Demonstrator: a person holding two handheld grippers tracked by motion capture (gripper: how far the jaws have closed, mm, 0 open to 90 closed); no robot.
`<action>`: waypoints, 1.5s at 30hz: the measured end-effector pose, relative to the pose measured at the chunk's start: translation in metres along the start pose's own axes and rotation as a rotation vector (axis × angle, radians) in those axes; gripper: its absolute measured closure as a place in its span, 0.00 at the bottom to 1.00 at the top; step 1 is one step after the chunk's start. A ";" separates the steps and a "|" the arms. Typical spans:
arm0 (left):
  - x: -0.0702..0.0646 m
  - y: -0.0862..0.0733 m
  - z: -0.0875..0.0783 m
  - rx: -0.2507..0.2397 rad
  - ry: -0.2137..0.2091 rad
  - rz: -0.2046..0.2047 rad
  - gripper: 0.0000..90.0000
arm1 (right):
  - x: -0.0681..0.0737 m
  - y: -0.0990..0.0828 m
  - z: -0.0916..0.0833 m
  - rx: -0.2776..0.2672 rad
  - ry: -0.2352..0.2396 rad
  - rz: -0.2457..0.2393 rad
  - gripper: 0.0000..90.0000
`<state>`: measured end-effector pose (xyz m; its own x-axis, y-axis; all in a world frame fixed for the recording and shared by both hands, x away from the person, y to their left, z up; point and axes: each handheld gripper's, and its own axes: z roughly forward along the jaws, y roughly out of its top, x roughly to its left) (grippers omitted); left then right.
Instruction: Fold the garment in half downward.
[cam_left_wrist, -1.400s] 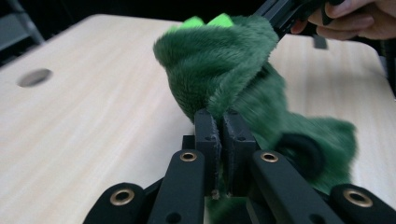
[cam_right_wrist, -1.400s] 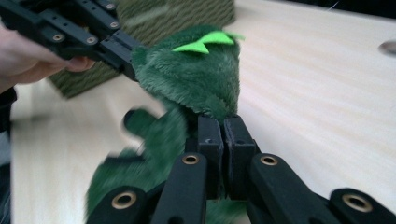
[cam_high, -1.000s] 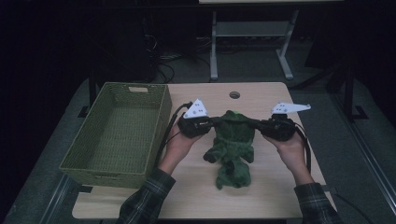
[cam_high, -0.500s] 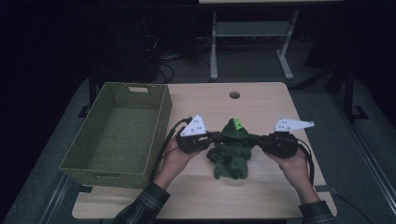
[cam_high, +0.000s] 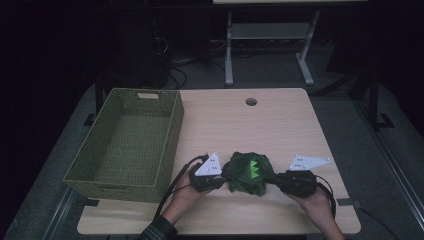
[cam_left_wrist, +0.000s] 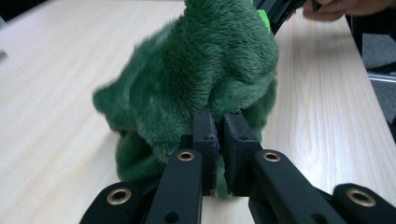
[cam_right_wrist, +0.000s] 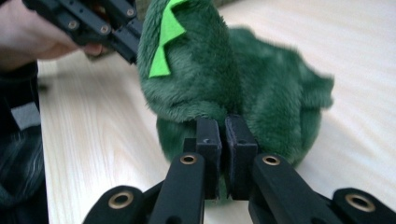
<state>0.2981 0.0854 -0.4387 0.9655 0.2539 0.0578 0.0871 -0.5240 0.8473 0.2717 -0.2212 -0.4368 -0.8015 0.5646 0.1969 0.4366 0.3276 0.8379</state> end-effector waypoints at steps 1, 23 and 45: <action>0.000 -0.003 0.001 0.011 -0.006 0.000 0.94 | 0.000 -0.003 0.001 0.019 -0.001 -0.002 0.96; -0.016 -0.024 0.023 0.185 -0.118 0.005 0.98 | 0.001 -0.023 0.022 0.253 0.037 0.005 0.98; -0.011 0.001 -0.005 0.124 -0.062 -0.035 0.63 | 0.005 -0.010 -0.012 0.066 0.034 0.013 0.66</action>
<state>0.2858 0.0863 -0.4361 0.9742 0.2255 -0.0064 0.1470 -0.6130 0.7763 0.2583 -0.2305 -0.4377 -0.8086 0.5433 0.2257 0.4720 0.3701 0.8002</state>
